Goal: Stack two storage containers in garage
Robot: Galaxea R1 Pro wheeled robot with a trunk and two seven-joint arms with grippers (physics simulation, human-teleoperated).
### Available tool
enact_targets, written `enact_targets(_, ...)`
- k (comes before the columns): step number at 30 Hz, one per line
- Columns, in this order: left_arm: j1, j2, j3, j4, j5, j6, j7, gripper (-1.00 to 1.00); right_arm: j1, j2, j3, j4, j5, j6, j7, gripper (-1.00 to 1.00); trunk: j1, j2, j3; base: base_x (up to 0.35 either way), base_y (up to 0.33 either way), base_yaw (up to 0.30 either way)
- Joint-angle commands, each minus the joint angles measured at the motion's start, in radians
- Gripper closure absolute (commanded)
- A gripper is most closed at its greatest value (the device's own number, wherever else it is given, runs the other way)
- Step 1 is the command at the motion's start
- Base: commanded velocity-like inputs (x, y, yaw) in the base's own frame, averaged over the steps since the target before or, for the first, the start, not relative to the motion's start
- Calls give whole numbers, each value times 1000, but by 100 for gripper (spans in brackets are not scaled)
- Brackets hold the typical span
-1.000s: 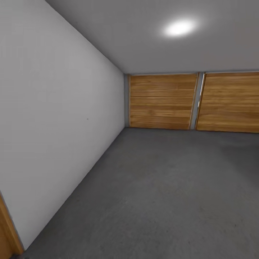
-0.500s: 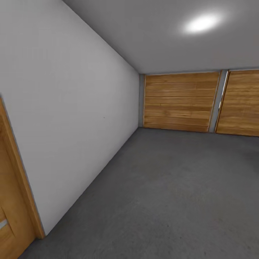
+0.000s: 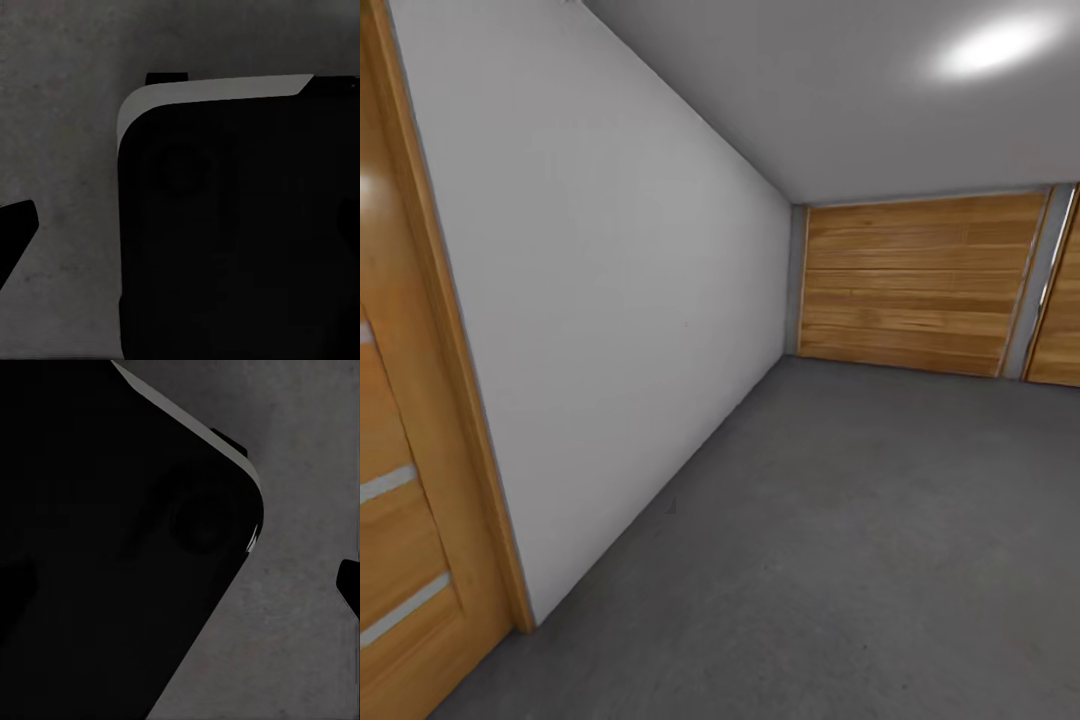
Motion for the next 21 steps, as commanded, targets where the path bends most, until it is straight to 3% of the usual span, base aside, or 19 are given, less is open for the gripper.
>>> enact_targets(1, 0, 0, 0, 0, 0, -2, 0, -100, 0, 0, 2, 1, -2, -4, 0, -100, 0, 0, -1, 0, 0, 274)
enact_targets(21, 0, 0, 0, 0, 0, -2, 0, -100, 0, 0, 2, 1, -1, -5, 0, -100, 0, 0, -1, 0, 0, 273)
